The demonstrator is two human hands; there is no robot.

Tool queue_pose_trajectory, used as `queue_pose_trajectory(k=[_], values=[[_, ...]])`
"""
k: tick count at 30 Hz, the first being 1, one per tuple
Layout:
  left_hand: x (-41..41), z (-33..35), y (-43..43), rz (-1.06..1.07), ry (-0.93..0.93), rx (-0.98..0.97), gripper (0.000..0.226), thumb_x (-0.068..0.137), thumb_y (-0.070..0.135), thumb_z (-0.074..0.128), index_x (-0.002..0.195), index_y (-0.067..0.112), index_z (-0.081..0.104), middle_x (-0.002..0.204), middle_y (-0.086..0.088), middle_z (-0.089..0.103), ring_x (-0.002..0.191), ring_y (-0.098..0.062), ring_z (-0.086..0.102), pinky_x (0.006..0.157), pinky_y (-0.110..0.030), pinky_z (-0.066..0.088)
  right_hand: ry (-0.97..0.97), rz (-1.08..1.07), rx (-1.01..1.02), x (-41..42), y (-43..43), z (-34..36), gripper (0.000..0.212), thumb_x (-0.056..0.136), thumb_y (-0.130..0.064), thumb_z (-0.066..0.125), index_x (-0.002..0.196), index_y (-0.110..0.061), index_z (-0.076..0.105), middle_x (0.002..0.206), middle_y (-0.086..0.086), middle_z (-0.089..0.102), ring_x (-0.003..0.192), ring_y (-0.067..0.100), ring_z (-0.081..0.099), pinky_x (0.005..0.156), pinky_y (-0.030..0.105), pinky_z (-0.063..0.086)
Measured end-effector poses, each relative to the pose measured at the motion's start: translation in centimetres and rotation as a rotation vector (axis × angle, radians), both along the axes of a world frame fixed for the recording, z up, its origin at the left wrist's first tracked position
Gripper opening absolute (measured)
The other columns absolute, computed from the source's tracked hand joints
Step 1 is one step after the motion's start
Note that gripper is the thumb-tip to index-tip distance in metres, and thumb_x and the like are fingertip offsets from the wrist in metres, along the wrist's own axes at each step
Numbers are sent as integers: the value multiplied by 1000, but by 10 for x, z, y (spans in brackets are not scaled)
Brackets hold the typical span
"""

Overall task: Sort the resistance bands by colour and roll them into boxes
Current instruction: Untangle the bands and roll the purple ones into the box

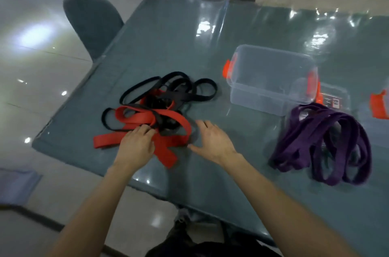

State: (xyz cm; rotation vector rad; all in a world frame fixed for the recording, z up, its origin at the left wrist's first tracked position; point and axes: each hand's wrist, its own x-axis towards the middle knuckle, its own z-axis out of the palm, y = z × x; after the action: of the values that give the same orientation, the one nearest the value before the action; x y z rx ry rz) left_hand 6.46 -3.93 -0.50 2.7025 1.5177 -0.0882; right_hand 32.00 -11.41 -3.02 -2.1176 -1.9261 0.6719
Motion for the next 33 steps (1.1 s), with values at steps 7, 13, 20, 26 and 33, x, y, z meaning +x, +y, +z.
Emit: queue_pose_trajectory(k=[7, 13, 20, 26, 33], values=[[-90, -20, 77, 49, 31, -241, 106, 81, 61, 83, 167, 21, 35, 170, -9, 39, 155, -36, 40, 122, -54, 38, 72, -192, 281, -65, 122, -7, 76, 88, -5, 61, 161, -11, 42, 159, 14, 47, 151, 36, 38, 119, 52, 41], [-121, -61, 95, -51, 173, -298, 54, 97, 46, 68, 147, 30, 55, 139, -3, 66, 131, -30, 60, 106, -41, 45, -135, -64, -180, -56, 203, -32, 98, 89, -39, 71, 169, -18, 19, 175, 10, 25, 166, 26, 7, 130, 68, 2], [-144, -42, 114, 117, -439, -515, 33, 75, 30, 64, 104, 25, 80, 102, 8, 78, 92, -17, 74, 88, -34, 59, -107, -272, 41, -74, 104, -66, 63, 98, -35, 71, 148, -4, 49, 133, 21, 63, 135, 37, 48, 109, 53, 47], [-44, -38, 164, 16, -521, -153, 26, 96, 18, 68, 122, 14, 73, 122, -9, 70, 117, -31, 66, 102, -42, 51, -143, -270, 44, -58, 41, -61, 50, 99, -33, 71, 141, -8, 61, 117, 15, 71, 123, 37, 57, 98, 50, 49], [36, -58, 175, -11, -100, -485, 44, 110, 51, 53, 134, 18, 69, 134, -11, 73, 129, -36, 64, 109, -50, 50, -16, -304, -19, -24, -29, -64, 31, 97, -37, 72, 116, -13, 69, 108, 6, 68, 121, 23, 54, 96, 41, 54]])
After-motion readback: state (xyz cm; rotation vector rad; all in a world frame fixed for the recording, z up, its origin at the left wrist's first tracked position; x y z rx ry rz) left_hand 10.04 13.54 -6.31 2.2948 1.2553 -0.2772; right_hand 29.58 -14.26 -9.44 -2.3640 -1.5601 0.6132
